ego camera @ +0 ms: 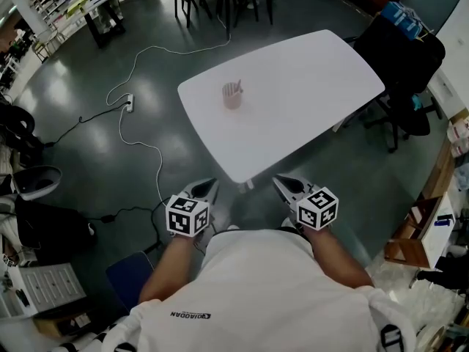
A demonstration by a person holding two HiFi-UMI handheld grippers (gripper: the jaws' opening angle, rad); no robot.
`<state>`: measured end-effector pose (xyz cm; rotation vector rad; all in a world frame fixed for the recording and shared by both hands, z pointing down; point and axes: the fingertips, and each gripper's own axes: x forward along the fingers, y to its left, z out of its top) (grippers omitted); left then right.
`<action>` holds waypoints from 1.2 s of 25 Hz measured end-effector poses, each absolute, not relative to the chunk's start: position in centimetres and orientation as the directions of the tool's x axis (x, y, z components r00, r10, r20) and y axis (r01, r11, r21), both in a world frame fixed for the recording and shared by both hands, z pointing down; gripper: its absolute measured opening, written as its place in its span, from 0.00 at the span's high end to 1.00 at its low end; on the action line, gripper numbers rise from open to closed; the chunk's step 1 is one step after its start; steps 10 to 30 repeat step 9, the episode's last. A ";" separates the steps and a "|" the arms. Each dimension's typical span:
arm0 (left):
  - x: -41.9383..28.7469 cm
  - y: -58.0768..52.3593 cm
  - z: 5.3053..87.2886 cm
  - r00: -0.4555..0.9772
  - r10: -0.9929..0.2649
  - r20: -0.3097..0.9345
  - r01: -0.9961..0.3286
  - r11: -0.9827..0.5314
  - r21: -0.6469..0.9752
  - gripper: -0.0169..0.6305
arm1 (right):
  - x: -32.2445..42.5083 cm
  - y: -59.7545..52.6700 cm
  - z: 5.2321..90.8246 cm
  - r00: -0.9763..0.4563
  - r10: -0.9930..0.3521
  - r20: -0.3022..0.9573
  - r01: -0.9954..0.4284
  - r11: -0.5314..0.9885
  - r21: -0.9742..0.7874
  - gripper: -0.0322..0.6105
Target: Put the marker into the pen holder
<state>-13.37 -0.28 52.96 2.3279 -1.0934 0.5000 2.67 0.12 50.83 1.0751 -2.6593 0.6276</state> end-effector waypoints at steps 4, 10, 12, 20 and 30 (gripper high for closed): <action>-12.0 -1.0 52.8 0.598 -0.608 0.522 -0.796 -0.527 0.298 0.93 | 4.0 0.5 51.0 -0.728 -0.593 0.344 -0.685 0.653 -0.324 0.92; -9.9 -1.6 51.5 0.603 -0.620 0.503 -0.793 -0.532 0.295 0.93 | 5.6 0.4 50.2 -0.740 -0.581 0.340 -0.671 0.670 -0.317 0.92; -9.9 -1.6 51.5 0.603 -0.620 0.503 -0.793 -0.532 0.295 0.93 | 5.6 0.4 50.2 -0.740 -0.581 0.340 -0.671 0.670 -0.317 0.92; -9.9 -1.6 51.5 0.603 -0.620 0.503 -0.793 -0.532 0.295 0.93 | 5.6 0.4 50.2 -0.740 -0.581 0.340 -0.671 0.670 -0.317 0.92; -9.9 -1.6 51.5 0.603 -0.620 0.503 -0.793 -0.532 0.295 0.93 | 5.6 0.4 50.2 -0.740 -0.581 0.340 -0.671 0.670 -0.317 0.92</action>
